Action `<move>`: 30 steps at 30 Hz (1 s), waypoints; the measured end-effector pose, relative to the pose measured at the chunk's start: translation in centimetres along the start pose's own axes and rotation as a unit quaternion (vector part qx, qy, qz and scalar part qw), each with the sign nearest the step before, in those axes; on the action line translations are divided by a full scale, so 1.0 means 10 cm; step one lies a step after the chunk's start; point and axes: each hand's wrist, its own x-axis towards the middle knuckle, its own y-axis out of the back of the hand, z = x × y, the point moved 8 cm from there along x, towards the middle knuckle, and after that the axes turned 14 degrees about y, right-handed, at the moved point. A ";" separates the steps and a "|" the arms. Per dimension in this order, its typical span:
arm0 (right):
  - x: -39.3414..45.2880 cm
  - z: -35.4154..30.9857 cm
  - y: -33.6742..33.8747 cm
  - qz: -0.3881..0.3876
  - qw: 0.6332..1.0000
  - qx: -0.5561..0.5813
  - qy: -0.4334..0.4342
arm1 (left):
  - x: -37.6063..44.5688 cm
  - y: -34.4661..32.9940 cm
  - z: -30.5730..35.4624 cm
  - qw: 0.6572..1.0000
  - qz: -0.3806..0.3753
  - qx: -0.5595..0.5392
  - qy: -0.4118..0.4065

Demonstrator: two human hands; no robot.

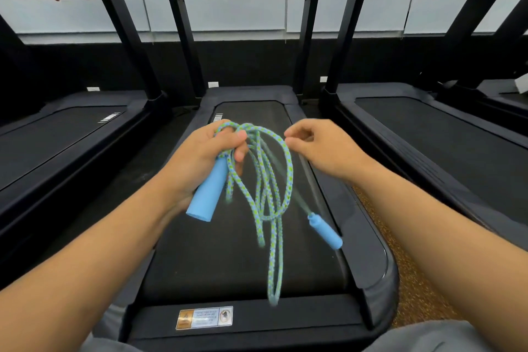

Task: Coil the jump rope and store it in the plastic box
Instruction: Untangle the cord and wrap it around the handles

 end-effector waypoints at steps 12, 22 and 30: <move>-0.31 -0.56 -0.36 -0.151 0.973 0.167 -0.047 | 0.04 -0.02 -0.09 0.998 -0.020 -0.002 0.059; -0.15 -0.54 -0.38 0.016 0.993 0.090 0.072 | 0.05 0.01 -0.18 0.990 -0.065 -0.005 0.123; -0.10 -0.39 -0.42 -0.053 0.996 0.045 0.053 | 0.03 0.21 -0.26 0.966 0.038 0.201 0.158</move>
